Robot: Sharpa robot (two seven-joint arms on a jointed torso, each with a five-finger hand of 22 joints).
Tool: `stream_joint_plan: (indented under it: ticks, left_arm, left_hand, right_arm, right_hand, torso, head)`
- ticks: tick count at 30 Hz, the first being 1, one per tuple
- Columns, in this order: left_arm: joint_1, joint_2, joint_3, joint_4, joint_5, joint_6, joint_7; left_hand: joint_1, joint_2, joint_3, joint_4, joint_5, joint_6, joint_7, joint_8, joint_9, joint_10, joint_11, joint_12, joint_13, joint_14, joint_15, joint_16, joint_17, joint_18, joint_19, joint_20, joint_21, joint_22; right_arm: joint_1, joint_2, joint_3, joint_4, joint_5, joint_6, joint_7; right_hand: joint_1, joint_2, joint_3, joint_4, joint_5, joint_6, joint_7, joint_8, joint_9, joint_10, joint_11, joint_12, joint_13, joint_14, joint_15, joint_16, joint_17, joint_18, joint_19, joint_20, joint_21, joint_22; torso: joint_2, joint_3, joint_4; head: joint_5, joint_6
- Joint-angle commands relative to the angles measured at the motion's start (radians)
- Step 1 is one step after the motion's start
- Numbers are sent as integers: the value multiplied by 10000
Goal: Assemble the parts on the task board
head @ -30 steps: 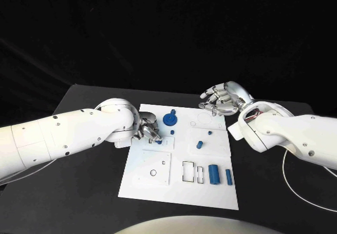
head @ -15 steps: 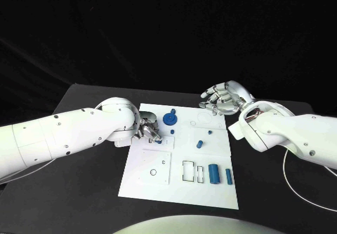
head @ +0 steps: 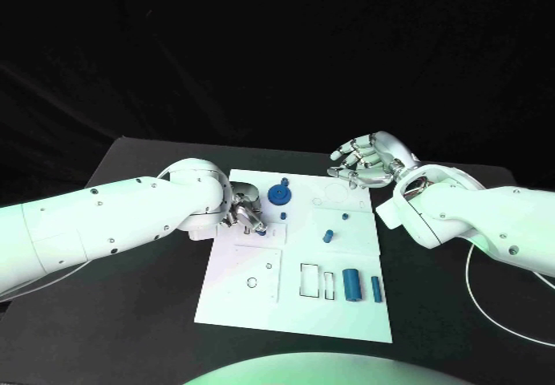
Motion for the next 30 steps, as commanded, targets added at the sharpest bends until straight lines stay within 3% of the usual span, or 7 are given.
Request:
stream_joint_plan:
  ticks: [1, 22, 30]
  left_arm:
    - [-69, 60, -40, 32, 62, 284, 30]
    - [-70, 93, -41, -23, 241, 374, 53]
    - [-70, 91, -41, -56, 241, 382, 55]
  left_hand:
    - [-71, 66, 2141, -2209, 71, 155, -76, 2, -6, 88, 0, -6, 15, 352, -42, 30, 8, -156, 65, -35, 37, 14]
    - [-273, 66, 1736, -2067, 36, 330, -175, -13, 48, 249, -69, 85, 200, 357, -84, 32, 13, -170, 92, -39, 26, 64]
    - [-407, 58, 1261, -1900, -24, 429, -254, -75, 99, 349, -126, 147, 339, 359, -126, 29, 9, -181, 122, -58, -1, 93]
  right_arm:
    - [-6, 3, 1, 14, -51, 58, 79]
    - [-7, -8, 1, 4, -54, 71, 59]
    - [-7, -13, 1, 6, -55, 70, 63]
  right_hand:
    - [-67, 16, -55, 14, 45, 21, 59, -68, -11, 91, -7, -52, -19, 9, 67, -53, -8, 40, 57, -7, -72, -12]
    - [-46, 27, -57, 3, 51, 21, 56, -70, -14, 97, -11, -61, -35, 9, 65, -62, -7, 41, 61, -7, -80, -18]
    - [-46, 27, -57, 3, 51, 21, 56, -70, -14, 97, -11, -61, -35, 9, 65, -62, -7, 41, 61, -7, -80, -18]
  torso:
    - [-4, 2, 2]
    - [-10, -4, 6]
    - [-10, -5, -1]
  head:
    - [-6, -19]
    - [-31, -61]
    - [-24, -70]
